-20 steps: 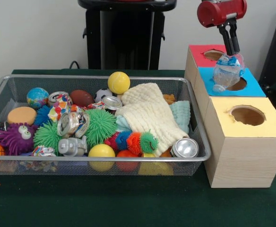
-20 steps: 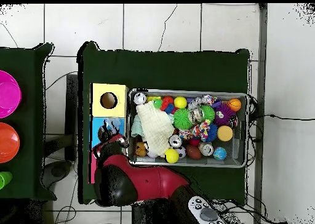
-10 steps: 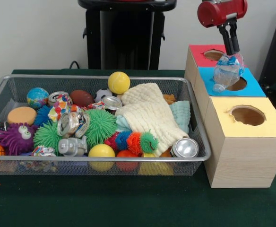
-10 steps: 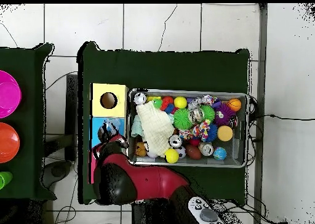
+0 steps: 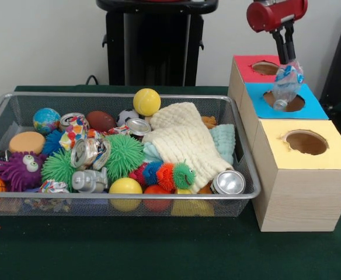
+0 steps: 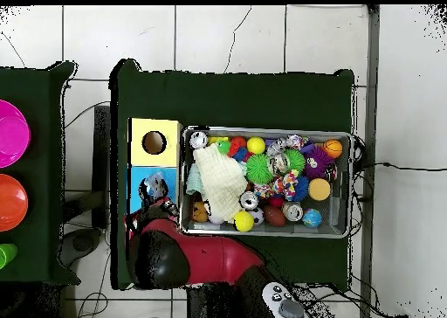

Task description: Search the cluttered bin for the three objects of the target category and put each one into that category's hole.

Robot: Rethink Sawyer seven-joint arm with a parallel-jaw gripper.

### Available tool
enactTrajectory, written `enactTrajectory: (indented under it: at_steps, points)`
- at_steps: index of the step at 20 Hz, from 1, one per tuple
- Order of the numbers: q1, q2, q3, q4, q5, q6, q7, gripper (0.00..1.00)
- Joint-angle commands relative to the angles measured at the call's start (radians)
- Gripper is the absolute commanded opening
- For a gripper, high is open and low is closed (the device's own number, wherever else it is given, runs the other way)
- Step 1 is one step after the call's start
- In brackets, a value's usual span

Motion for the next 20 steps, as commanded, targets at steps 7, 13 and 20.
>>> enactTrajectory:
  at_steps: [7,13,20]
  points:
    - [0.044,-0.044,-0.081,-0.031,0.113,0.22,0.274,0.0]
    - [0.053,-0.067,-0.116,-0.02,0.111,0.254,0.256,0.0]
    - [0.103,-0.066,-0.206,-0.048,0.073,0.235,0.235,0.0]
